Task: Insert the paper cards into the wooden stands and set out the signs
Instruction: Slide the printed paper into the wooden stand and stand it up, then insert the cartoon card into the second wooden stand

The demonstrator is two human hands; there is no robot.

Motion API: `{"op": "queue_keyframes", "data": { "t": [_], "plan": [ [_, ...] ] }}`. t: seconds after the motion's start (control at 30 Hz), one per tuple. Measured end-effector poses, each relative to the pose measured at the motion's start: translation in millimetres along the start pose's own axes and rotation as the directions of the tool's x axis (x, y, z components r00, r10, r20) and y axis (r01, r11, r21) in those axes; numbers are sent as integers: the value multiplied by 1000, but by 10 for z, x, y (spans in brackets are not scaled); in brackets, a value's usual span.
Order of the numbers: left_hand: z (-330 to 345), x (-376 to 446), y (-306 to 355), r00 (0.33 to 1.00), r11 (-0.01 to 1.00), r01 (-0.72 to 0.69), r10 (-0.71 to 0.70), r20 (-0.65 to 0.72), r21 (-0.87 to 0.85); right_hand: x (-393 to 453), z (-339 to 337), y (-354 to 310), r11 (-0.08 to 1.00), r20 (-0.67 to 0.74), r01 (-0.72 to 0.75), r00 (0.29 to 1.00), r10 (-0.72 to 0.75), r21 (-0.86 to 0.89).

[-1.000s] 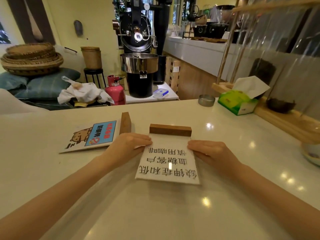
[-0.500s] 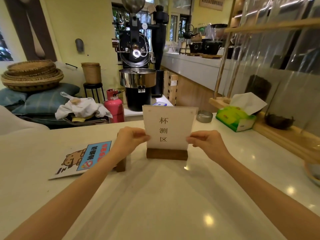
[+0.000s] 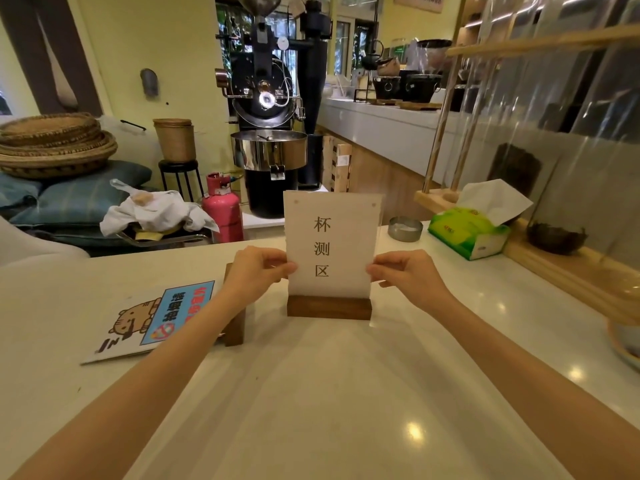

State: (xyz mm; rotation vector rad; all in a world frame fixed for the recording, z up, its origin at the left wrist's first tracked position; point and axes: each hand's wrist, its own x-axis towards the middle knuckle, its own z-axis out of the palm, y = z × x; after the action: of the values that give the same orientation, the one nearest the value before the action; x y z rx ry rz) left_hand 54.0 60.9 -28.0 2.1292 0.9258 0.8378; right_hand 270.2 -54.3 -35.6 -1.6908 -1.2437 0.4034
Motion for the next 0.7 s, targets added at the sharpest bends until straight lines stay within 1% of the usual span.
{"op": "queue_keyframes", "data": {
  "t": [0.07, 0.13, 0.2, 0.23, 0.27, 0.33, 0.4, 0.5, 0.57, 0.63, 0.7],
  "plan": [
    [-12, -8, 6, 1000, 1000, 12, -12, 15, -11, -7, -13, -30, 998, 30, -35, 999, 37, -61],
    [-53, -27, -5, 999, 999, 26, -25, 40, -25, -27, -18, -67, 973, 83, -148, 983, 165, -179],
    [-126, -68, -32, 997, 999, 48, -47, 63, -10, -89, 10, -115, 914, 159, -263, 933, 322, -308],
    [-176, -102, -47, 996, 998, 61, -61, 69, 0, -133, 40, -143, 900, 202, -281, 911, 359, -334],
    [-235, -142, -71, 995, 997, 72, -73, 74, 12, -179, 81, -169, 902, 244, -275, 899, 364, -331],
    [-378, -244, -120, 994, 996, 82, -85, 62, 46, -272, 189, -246, 935, 328, -231, 891, 314, -267],
    [-549, -354, -176, 996, 993, 82, -84, 16, 81, -357, 327, -368, 969, 385, -176, 894, 230, -171],
    [-805, -538, -257, 995, 985, 97, -92, -38, 144, -451, 566, -600, 997, 425, -68, 902, 78, -37],
    [-950, -676, -341, 989, 971, 141, -130, -64, 191, -482, 737, -735, 999, 434, 30, 900, -40, 29],
    [-1065, -832, -445, 980, 958, 194, -182, -77, 209, -485, 902, -850, 992, 421, 121, 898, -128, 45],
    [-1159, -984, -551, 971, 944, 233, -216, -99, 233, -462, 1059, -926, 977, 401, 213, 895, -194, -4]
  ]
}}
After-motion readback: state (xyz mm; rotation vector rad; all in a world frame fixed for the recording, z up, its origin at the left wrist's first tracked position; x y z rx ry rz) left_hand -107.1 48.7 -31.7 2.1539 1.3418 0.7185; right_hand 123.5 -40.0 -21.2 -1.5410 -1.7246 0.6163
